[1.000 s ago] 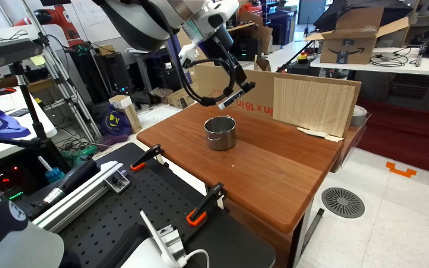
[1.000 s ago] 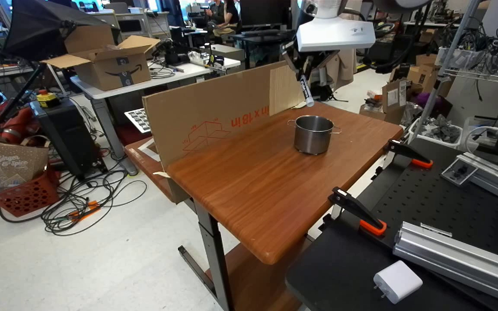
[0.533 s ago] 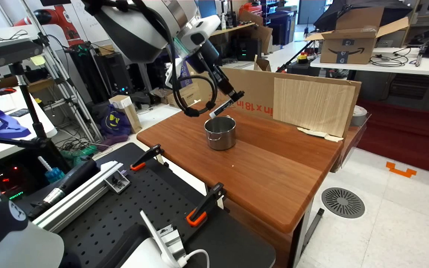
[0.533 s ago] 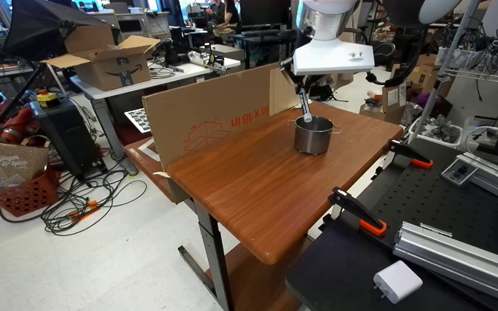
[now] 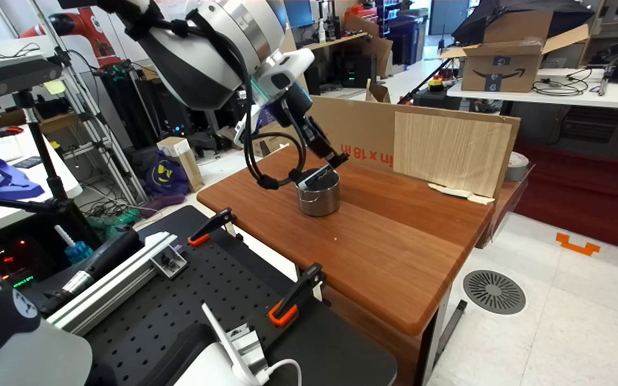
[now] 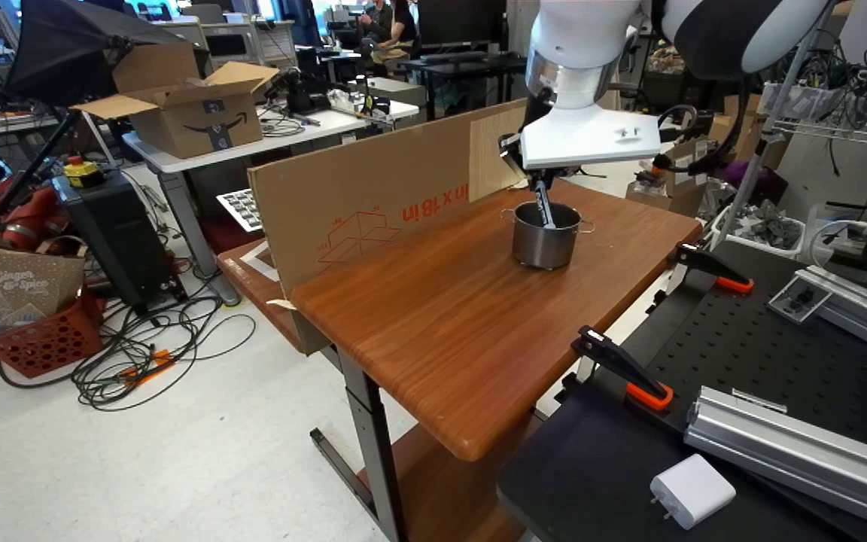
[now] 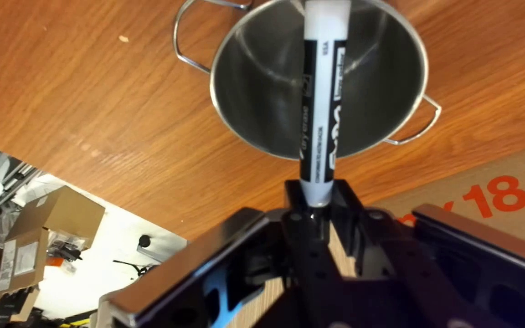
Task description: Put the marker in the pot
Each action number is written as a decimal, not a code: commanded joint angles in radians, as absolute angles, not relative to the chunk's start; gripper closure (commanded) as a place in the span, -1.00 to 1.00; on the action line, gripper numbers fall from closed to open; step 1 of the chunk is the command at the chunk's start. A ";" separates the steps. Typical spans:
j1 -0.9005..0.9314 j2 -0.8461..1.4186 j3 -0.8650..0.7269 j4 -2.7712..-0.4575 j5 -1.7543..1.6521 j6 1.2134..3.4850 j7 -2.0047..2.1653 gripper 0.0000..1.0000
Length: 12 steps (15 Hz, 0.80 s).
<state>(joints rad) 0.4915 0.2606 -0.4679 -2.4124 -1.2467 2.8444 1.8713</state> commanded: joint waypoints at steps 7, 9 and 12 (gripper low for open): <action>0.494 0.296 -0.466 -2.400 -1.240 2.834 1.884 -0.30; 0.495 0.290 -0.467 -2.402 -1.243 2.836 1.884 -0.60; 0.495 0.260 -0.468 -2.418 -1.248 2.843 1.877 -0.99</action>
<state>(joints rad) 0.4915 0.2870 -0.4669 -2.4065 -1.2451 2.8446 1.8793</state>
